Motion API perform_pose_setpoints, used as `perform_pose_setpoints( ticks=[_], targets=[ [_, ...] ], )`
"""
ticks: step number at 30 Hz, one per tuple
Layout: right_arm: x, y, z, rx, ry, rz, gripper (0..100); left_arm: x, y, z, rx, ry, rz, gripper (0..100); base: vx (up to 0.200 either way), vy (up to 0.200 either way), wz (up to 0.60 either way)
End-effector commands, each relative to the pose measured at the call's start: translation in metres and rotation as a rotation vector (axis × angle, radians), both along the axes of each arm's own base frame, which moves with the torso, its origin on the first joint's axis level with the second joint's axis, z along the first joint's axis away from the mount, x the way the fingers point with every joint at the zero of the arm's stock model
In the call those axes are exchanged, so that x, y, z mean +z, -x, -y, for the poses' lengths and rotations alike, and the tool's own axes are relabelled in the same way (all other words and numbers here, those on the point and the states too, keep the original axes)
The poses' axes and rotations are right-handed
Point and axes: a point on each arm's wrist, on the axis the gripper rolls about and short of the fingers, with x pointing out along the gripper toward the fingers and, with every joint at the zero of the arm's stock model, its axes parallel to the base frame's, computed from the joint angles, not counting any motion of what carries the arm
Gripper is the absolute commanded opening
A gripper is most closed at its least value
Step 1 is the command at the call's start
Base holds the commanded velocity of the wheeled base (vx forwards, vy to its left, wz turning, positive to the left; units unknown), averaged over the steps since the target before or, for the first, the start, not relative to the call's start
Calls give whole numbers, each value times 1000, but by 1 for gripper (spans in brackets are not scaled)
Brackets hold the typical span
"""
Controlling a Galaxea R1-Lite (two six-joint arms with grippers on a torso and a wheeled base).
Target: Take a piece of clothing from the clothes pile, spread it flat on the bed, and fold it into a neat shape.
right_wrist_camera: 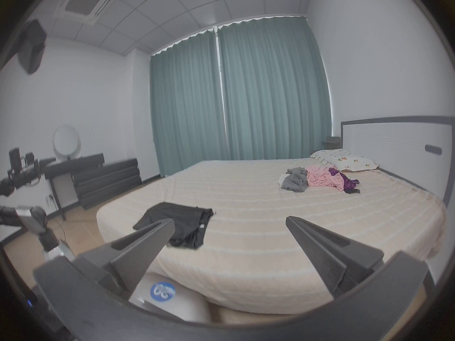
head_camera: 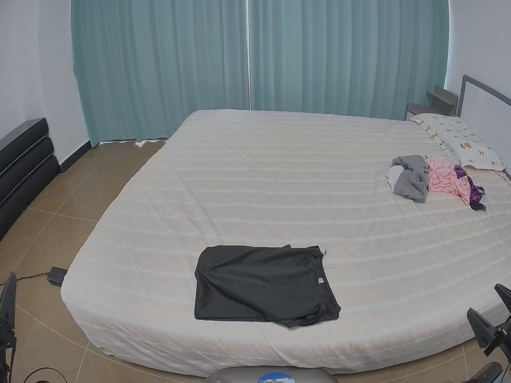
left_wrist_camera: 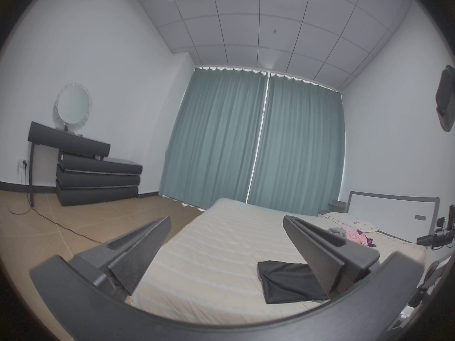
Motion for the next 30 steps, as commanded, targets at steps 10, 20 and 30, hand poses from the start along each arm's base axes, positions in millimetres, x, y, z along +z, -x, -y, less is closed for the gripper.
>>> perform_pose_setpoints(
  ticks=[10, 20, 30],
  targets=[
    [14, 43, 8, -183, 135, 259, 100, -21, 34, 5, 142, -166, 60, 100, 0, 0, 0],
    [1, 46, 4, -296, 174, 217, 100, -66, 14, 7, 51, -261, -67, 100, 0, 0, 0],
    [-40, 35, 2, -142, 143, 234, 100, -69, 14, 11, -126, -224, -71, 100, 0, 0, 0]
  ],
)
